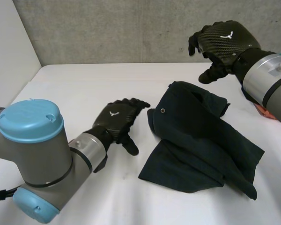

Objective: Fold the laundry.

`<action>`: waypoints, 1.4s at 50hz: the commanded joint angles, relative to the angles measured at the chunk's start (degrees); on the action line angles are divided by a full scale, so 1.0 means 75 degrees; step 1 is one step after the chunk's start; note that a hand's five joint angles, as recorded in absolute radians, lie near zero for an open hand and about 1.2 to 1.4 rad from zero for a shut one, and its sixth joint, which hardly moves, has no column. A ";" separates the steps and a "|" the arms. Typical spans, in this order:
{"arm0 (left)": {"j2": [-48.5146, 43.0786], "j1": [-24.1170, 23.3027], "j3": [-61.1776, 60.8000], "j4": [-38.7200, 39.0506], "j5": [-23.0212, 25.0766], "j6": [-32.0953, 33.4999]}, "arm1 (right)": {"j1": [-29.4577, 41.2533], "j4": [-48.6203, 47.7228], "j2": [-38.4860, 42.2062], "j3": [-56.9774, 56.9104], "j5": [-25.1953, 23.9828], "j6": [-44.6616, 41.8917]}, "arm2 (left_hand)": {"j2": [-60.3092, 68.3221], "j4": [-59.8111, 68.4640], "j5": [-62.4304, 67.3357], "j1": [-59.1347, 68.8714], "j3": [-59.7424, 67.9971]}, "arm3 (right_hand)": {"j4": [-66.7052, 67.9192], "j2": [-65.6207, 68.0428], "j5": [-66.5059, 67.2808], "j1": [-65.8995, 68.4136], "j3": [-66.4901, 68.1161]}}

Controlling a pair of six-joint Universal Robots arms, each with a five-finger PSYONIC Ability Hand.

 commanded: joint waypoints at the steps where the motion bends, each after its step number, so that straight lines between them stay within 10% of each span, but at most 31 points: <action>1: 0.0006 -0.0918 0.0025 -0.0207 0.0206 0.0230 | -0.0597 -0.0015 0.0938 -0.0791 -0.0275 -0.0577 | -0.0246 -0.0230 -0.0394 -0.0199 -0.0271 | -0.1088 -0.0991 -0.0984 -0.0986 -0.1096; 20: -0.2337 -0.2995 0.1677 0.0121 -0.1376 0.2316 | -0.1254 0.0067 0.4866 -0.2528 -0.1765 -0.4892 | -0.0221 -0.0206 -0.0370 -0.0175 -0.0246 | -0.1966 -0.1869 -0.1862 -0.1863 -0.1973; 27: -0.2327 -0.2972 0.1772 0.0566 -0.1458 0.2527 | -0.1324 -0.0085 0.5652 -0.2645 -0.1671 -0.4905 | 0.5671 0.5686 0.5522 0.5717 0.5646 | -0.1051 -0.0954 -0.0947 -0.0949 -0.1059; 31: -0.1766 -0.2738 0.1515 0.1045 -0.1575 0.2504 | -0.1418 -0.0097 0.5735 -0.2762 -0.1718 -0.4438 | 0.9084 0.9099 0.8935 0.9130 0.9059 | 0.5483 0.5580 0.5587 0.5586 0.5476; 43: -0.0439 -0.0969 0.1712 0.1539 -0.1459 0.2820 | -0.1383 -0.0284 0.2842 -0.1182 -0.1320 -0.1742 | 0.9088 0.9103 0.8939 0.9134 0.9063 | 0.5506 0.5603 0.5610 0.5609 0.5499; 49: -0.0744 -0.0218 0.2462 0.0182 -0.1213 0.2575 | -0.0880 -0.0366 0.1762 -0.0068 -0.0536 -0.1271 | 0.9088 0.9103 0.8939 0.9134 0.9063 | 0.5506 0.5603 0.5610 0.5609 0.5499; 54: -0.0697 -0.0370 0.2160 -0.1143 -0.0417 0.1486 | -0.0656 -0.0846 0.1972 0.0073 0.0261 -0.1552 | 0.1672 0.1687 0.1523 0.1718 0.1646 | 0.5506 0.5603 0.5610 0.5609 0.5499; 60: -0.0592 -0.0897 0.0988 -0.0900 0.0276 0.1086 | -0.0750 -0.1035 0.2406 -0.0290 0.1023 -0.2197 | 0.0612 0.0628 0.0464 0.0659 0.0587 | 0.5506 0.5603 0.5610 0.5609 0.5499; 70: -0.1668 -0.1834 0.0458 0.1959 -0.0298 0.1718 | -0.0692 -0.0437 0.2372 -0.0197 0.0778 -0.2045 | 0.0746 0.0761 0.0597 0.0792 0.0721 | 0.5506 0.5603 0.5610 0.5609 0.5499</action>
